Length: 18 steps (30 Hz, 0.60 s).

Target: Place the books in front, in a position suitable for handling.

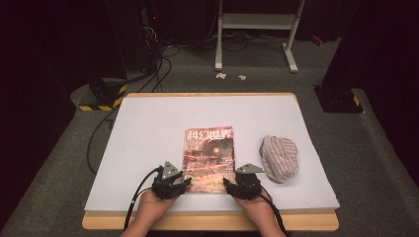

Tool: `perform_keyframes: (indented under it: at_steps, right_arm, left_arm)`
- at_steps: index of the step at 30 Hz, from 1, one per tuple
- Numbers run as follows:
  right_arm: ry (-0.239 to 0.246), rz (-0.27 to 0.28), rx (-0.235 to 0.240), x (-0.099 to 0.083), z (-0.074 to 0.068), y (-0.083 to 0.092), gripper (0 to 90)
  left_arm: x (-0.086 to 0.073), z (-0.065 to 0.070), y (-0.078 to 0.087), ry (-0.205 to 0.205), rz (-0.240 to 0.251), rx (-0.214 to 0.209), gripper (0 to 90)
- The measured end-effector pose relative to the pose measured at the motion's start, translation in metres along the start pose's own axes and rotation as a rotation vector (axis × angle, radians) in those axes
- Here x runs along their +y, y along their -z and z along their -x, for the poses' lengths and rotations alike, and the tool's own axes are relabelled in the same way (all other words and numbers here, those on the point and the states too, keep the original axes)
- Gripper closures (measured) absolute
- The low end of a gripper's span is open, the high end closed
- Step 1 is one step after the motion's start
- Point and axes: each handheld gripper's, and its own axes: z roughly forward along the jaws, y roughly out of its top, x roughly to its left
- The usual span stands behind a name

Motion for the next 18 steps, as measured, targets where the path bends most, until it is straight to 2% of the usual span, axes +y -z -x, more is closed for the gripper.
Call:
perform_keyframes:
  at_steps: [6,9,11,13,18]
  right_arm:
    - [0.002,0.029,0.014,-0.0088,-0.0007,0.005,45.6]
    - [0.005,0.032,0.013,-0.0092,-0.0008,0.0052,45.6]
    - [0.001,0.033,0.012,-0.0097,-0.001,0.0053,45.7]
    - [0.001,0.023,0.016,-0.0099,-0.0011,0.0068,46.2]
    - [0.003,0.019,0.019,-0.0118,-0.001,0.0095,46.4]
  left_arm:
    - [-0.0074,-0.0005,0.0044,0.0,0.023,-0.029,57.2]
    - [-0.0067,-0.0016,0.005,-0.004,0.013,-0.038,57.2]
    - [-0.0062,-0.0011,0.0049,-0.005,0.011,-0.036,57.3]
    - [-0.0061,0.0019,0.0062,-0.025,0.003,-0.026,58.1]
    - [-0.0077,0.0057,0.008,-0.03,0.003,-0.026,58.5]
